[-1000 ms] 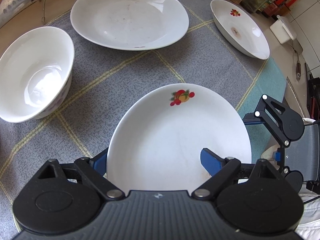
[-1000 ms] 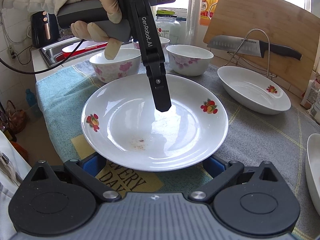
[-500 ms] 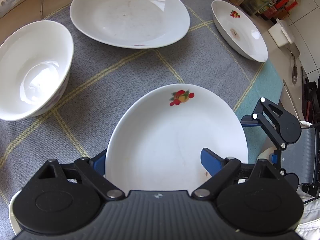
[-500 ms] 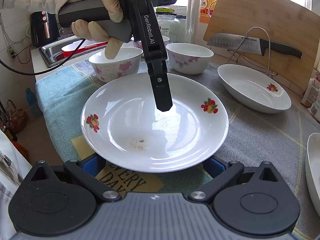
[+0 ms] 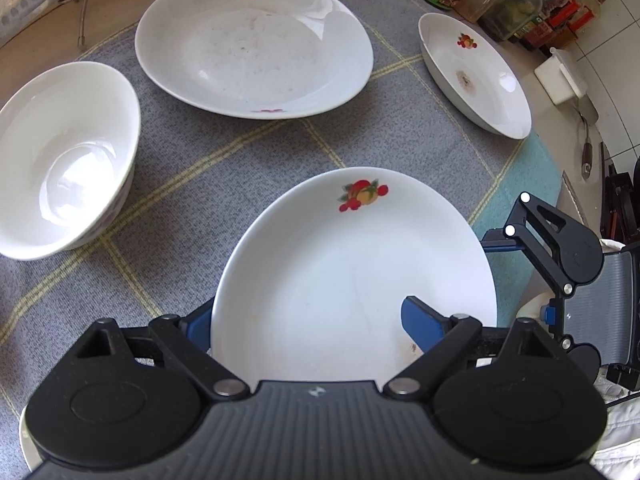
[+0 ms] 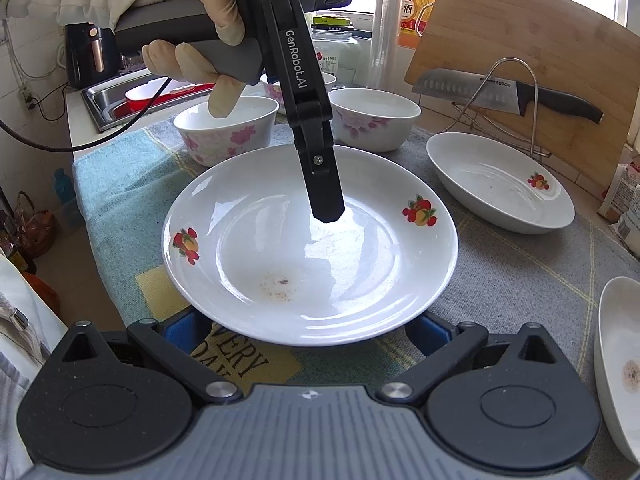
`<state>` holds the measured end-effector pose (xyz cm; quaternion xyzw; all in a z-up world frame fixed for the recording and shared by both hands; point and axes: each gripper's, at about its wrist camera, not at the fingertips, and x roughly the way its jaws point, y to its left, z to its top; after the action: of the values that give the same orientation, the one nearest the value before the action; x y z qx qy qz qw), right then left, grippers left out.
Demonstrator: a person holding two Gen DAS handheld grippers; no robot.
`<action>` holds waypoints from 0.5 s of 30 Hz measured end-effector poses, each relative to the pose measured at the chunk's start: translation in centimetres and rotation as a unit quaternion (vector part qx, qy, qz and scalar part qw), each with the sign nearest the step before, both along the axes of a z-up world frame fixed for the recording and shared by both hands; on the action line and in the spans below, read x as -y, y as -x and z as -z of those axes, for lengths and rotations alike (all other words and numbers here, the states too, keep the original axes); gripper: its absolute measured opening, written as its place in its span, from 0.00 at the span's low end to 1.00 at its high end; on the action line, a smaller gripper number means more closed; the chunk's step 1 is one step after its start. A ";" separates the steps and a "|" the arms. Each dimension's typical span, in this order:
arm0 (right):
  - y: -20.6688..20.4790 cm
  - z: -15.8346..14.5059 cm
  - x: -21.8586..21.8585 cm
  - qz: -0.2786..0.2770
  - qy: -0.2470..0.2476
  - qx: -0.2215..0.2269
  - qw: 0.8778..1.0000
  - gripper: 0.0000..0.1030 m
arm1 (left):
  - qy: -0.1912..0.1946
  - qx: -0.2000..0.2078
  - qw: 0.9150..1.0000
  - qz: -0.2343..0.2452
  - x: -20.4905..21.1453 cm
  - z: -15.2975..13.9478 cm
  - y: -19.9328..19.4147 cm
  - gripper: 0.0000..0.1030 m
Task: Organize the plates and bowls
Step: 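Lift and carry the fruit-print plate toward another white plate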
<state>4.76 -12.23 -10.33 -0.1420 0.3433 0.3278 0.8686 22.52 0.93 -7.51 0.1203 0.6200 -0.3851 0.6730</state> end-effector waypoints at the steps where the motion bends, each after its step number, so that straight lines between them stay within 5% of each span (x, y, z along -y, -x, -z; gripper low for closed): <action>1: 0.0 -0.1 0.1 -0.001 -0.001 0.001 1.000 1.00 | 0.000 0.001 1.000 -0.001 0.1 -0.1 0.0 0.89; 15: -0.5 -0.8 1.9 -0.023 0.013 0.007 1.000 1.00 | 0.008 0.009 1.000 -0.018 1.3 -1.1 0.1 0.89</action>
<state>5.24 -14.13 -9.49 -0.1631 0.3379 0.3422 0.8614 22.41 -0.32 -6.38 0.1071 0.6131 -0.3770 0.6859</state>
